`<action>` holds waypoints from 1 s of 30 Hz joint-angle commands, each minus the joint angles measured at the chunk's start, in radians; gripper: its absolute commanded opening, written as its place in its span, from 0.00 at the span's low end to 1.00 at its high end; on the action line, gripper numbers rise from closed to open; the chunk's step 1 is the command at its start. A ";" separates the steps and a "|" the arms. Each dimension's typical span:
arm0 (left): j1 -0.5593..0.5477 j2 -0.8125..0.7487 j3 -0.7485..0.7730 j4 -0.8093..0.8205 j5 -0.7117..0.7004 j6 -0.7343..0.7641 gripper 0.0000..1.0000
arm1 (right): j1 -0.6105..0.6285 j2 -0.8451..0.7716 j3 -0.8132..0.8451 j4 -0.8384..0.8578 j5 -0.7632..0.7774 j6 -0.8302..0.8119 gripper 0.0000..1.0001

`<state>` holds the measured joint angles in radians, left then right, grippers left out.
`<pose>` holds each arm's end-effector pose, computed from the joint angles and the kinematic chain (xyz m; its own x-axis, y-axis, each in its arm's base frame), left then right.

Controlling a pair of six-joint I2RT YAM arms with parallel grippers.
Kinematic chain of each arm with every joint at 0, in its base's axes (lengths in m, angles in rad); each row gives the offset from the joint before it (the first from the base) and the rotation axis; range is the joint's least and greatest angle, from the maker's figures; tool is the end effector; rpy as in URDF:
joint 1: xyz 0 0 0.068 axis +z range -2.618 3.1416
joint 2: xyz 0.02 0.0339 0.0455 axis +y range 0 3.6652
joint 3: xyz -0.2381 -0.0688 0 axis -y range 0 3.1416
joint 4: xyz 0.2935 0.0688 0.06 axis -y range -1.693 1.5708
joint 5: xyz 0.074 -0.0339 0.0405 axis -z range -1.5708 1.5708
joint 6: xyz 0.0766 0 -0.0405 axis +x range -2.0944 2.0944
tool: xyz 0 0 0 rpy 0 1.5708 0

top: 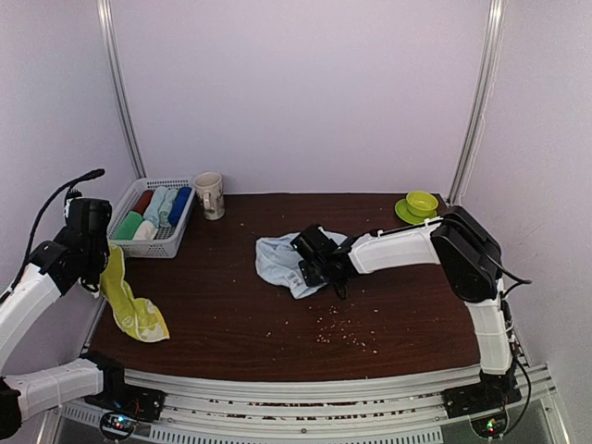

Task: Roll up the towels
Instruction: Move the towel to the center of the board, then place the towel at the corner of the board.

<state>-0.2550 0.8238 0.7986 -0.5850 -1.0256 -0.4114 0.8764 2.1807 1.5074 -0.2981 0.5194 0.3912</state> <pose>0.2549 0.0012 0.2756 -0.2894 -0.1389 -0.9471 -0.7233 0.6798 0.1213 0.3508 0.3618 0.0566 -0.6745 -0.2927 -0.6778 -0.2496 0.9544 -0.1638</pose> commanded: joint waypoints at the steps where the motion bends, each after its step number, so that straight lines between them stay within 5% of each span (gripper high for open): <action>1: 0.096 0.081 -0.002 0.138 0.177 0.073 0.00 | -0.033 -0.103 -0.072 -0.001 -0.010 0.030 0.89; 7: 0.155 0.188 0.066 0.126 0.209 0.043 0.01 | -0.072 -0.185 -0.187 0.024 -0.055 0.050 0.79; 15: 0.173 0.266 0.157 0.152 0.184 0.051 0.06 | -0.075 -0.272 -0.267 0.016 -0.099 0.042 0.83; 16: 0.172 0.269 0.156 0.151 0.196 0.051 0.11 | -0.073 -0.290 -0.282 0.021 -0.125 0.034 0.85; 19: 0.171 0.267 0.140 0.151 0.239 0.043 0.61 | -0.054 -0.362 -0.324 0.034 -0.186 0.015 0.88; 21: 0.171 0.255 0.130 0.154 0.263 0.044 0.82 | -0.040 -0.403 -0.341 0.032 -0.237 0.011 0.89; 25: 0.172 0.227 0.132 0.151 0.354 0.058 0.97 | -0.014 -0.459 -0.380 0.046 -0.337 0.034 0.87; 30: 0.143 0.160 0.106 0.154 0.572 0.032 0.98 | 0.005 -0.469 -0.422 0.138 -0.500 0.111 0.80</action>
<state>-0.0914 1.0397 0.9253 -0.4698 -0.6422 -0.3649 0.8673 1.7123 1.1206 -0.2306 0.1711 0.4370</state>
